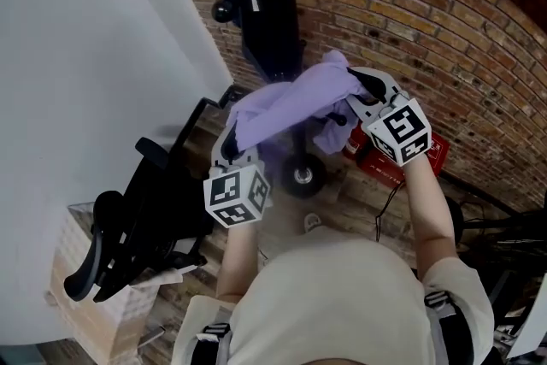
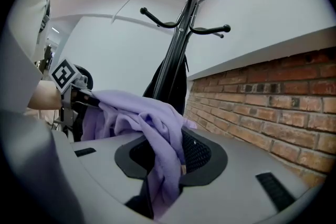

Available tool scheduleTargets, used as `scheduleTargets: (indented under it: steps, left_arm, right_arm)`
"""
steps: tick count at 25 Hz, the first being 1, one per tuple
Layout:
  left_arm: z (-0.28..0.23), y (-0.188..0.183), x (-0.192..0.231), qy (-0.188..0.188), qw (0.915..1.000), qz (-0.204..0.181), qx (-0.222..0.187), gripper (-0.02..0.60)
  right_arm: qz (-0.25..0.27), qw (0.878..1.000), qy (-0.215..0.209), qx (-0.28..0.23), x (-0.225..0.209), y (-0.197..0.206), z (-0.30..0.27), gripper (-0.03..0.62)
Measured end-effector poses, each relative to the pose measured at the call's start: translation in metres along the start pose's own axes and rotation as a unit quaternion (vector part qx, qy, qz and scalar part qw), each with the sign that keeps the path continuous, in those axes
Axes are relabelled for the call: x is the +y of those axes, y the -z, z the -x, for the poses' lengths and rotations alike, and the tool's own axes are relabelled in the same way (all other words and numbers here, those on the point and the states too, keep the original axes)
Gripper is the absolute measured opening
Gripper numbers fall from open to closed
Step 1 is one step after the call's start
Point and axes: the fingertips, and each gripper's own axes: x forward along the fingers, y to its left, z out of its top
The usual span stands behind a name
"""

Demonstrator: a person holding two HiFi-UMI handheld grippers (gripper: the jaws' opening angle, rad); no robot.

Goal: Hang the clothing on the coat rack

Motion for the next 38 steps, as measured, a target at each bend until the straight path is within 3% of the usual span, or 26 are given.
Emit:
scheduleTargets:
  steps: [7, 15, 29, 38]
  left_arm:
    - [-0.011, 0.047, 0.007, -0.006, 0.9983, 0.016, 0.056, 0.032]
    - [-0.027, 0.11, 0.007, -0.013, 0.9917, 0.028, 0.125, 0.032]
    - [-0.043, 0.196, -0.04, 0.048, 0.9785, 0.003, 0.2, 0.032]
    - [-0.043, 0.216, -0.066, 0.073, 0.9742, -0.03, 0.211, 0.032]
  right_arm:
    - [-0.038, 0.998, -0.033, 0.036, 0.006, 0.046, -0.014, 0.103]
    - [-0.099, 0.993, -0.034, 0.058, 0.018, 0.099, -0.012, 0.107]
    - [-0.198, 0.98, 0.011, 0.011, 0.06, 0.128, -0.011, 0.133]
    - [-0.19, 0.98, 0.052, 0.0, 0.073, 0.126, 0.0, 0.14]
